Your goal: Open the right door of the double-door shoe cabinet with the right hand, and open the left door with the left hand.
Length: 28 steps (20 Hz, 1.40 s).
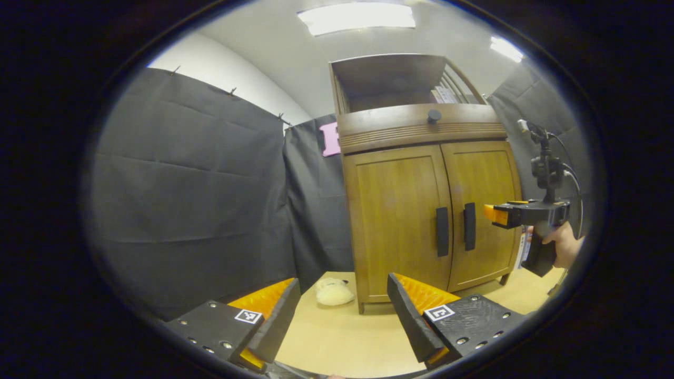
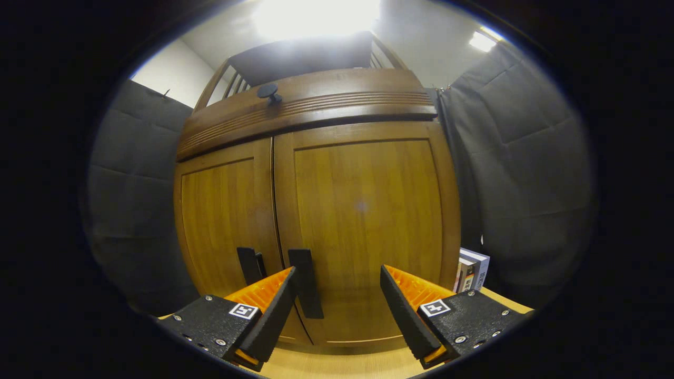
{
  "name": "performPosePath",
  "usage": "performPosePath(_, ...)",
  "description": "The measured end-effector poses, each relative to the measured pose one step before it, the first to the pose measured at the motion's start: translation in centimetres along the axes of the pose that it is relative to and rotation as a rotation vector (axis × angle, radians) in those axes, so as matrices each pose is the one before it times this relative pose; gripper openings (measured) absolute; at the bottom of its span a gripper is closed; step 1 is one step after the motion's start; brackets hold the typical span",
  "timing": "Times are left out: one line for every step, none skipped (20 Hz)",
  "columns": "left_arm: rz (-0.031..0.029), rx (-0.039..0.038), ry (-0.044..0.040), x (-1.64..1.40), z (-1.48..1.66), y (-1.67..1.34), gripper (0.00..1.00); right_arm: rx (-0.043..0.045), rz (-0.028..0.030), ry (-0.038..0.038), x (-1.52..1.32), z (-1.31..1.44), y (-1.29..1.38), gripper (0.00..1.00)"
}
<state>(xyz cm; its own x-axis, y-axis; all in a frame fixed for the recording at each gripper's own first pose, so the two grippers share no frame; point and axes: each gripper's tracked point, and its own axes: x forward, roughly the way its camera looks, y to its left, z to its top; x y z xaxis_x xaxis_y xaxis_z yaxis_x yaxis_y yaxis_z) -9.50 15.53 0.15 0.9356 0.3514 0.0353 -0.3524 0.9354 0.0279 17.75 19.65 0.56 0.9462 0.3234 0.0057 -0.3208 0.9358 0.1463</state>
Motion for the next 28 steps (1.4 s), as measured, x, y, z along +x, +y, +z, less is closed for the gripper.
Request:
performPosePath(0.01234, 0.00262, 0.00165, -0.076, -0.008, 0.710, 1.00, 0.00632, 0.00485, 0.00783, 0.615, -0.266, 0.323, 0.95)
performPosePath(0.01231, 0.00384, 0.00196, -0.081, -0.196, 0.401, 1.00, 0.00961, 0.00822, 0.01028, 0.655, -0.285, 0.399, 0.95)
performPosePath(0.01151, 0.00222, 0.00250, -0.136, -0.100, 0.519, 1.00, 0.00718, 0.00934, 0.01327, 0.613, -0.545, 0.456, 0.95)
performPosePath(0.01086, -0.00040, 0.00333, -0.317, -0.283, 0.426, 1.00, 0.00178, 0.00687, 0.01494, 0.616, -0.455, 0.395, 0.94)
performPosePath(0.00911, -0.00295, 0.00652, -0.193, -0.255, 0.447, 1.00, -0.00221, 0.00432, 0.01225, 0.606, -0.263, 0.305, 0.91)
performPosePath(0.00805, -0.00408, 0.00755, -0.289, -0.234, -0.007, 1.00, -0.00578, 0.00138, 0.00733, 0.587, -0.239, 0.172, 0.92)
performPosePath(0.00785, -0.00432, 0.00715, -0.203, -0.178, 0.124, 1.00, -0.00683, 0.00286, 0.01084, 0.490, -0.538, 0.128, 0.91)
performPosePath(0.00609, -0.00269, 0.00740, -0.080, -0.268, -0.031, 1.00, -0.01087, 0.00437, 0.00572, 0.574, -0.343, 0.153, 0.88)
performPosePath(0.00610, -0.00044, 0.00663, -0.098, -0.164, 0.160, 1.00, -0.00671, 0.00412, 0.01299, 0.524, -0.614, 0.160, 0.84)
performPosePath(0.00556, 0.00233, 0.00603, -0.154, -0.348, 0.286, 1.00, 0.00274, 0.00971, 0.01390, 0.513, -0.402, 0.226, 0.84)
performPosePath(0.00919, 0.00531, 0.00495, -0.100, -0.115, 0.323, 1.00, 0.00148, 0.00942, 0.01063, 0.082, -0.432, 0.217, 0.81)
performPosePath(0.00673, 0.00583, -0.00070, -0.107, -0.157, 0.258, 1.00, -0.00042, 0.00124, 0.00747, 0.288, -0.376, 0.179, 0.73)
performPosePath(0.00434, 0.00357, -0.00185, -0.013, 0.084, 0.072, 0.96, -0.00228, -0.00362, 0.00192, 0.521, -0.157, 0.290, 0.70)
performPosePath(0.00300, 0.00032, 0.00014, 0.040, -0.068, 0.082, 1.00, -0.00642, -0.00495, 0.00788, 0.366, -0.266, 0.171, 0.60)
performPosePath(0.00064, -0.00248, 0.00196, 0.014, -0.039, 0.014, 1.00, -0.00604, -0.00459, 0.00882, 0.412, -0.427, 0.109, 0.57)
performPosePath(-0.00103, -0.00240, 0.00407, -0.071, -0.168, -0.109, 1.00, 0.00031, 0.00513, 0.00750, 0.471, -0.155, 0.107, 0.46)
performPosePath(-0.00110, -0.00193, 0.00560, -0.010, -0.077, 0.061, 1.00, 0.00220, -0.00218, 0.01139, 0.355, -0.311, -0.287, 0.46)
performPosePath(-0.00249, -0.00188, 0.00540, -0.059, -0.230, 0.018, 0.95, 0.00286, -0.00310, -0.00479, 0.199, -0.001, -0.133, 0.38)
performPosePath(-0.00131, -0.00335, 0.00348, 0.017, -0.044, -0.001, 1.00, -0.00046, -0.00639, -0.00067, -0.100, 0.056, 0.036, 0.36)
performPosePath(0.00033, -0.00549, 0.00376, 0.003, -0.154, -0.001, 1.00, -0.00127, -0.00235, 0.00068, -0.237, 0.114, 0.020, 0.31)
performPosePath(0.00089, -0.00790, 0.00163, 0.103, 0.019, -0.037, 1.00, 0.00311, 0.00148, 0.00551, 0.018, -0.236, 0.168, 0.28)
performPosePath(-0.00162, -0.00616, -0.00296, -0.093, -0.062, -0.141, 1.00, 0.00215, 0.00409, 0.00433, -0.282, 0.098, 0.067, 0.23)
performPosePath(-0.00387, -0.00321, -0.00498, -0.019, 0.159, -0.075, 1.00, 0.00031, 0.00369, 0.00436, -0.150, -0.156, 0.036, 0.22)
performPosePath(-0.00624, 0.00092, -0.00453, 0.075, 0.045, -0.025, 1.00, -0.00228, 0.00266, -0.00199, -0.110, 0.099, -0.003, 0.22)
performPosePath(-0.00651, 0.00349, -0.00285, 0.087, 0.106, -0.036, 1.00, -0.00186, 0.00191, -0.00007, -0.119, 0.128, -0.034, 0.22)
performPosePath(-0.00843, 0.00336, -0.00325, 0.040, 0.136, -0.084, 1.00, 0.00178, 0.00148, -0.00122, -0.124, 0.189, -0.020, 0.22)
performPosePath(-0.00825, 0.00165, -0.00325, 0.058, 0.190, -0.070, 1.00, 0.00234, 0.00240, 0.00031, -0.209, 0.046, 0.035, 0.22)
performPosePath(-0.00661, 0.00055, -0.00235, 0.166, 0.062, -0.299, 1.00, 0.00129, 0.00212, 0.00050, -0.233, 0.123, 0.039, 0.22)
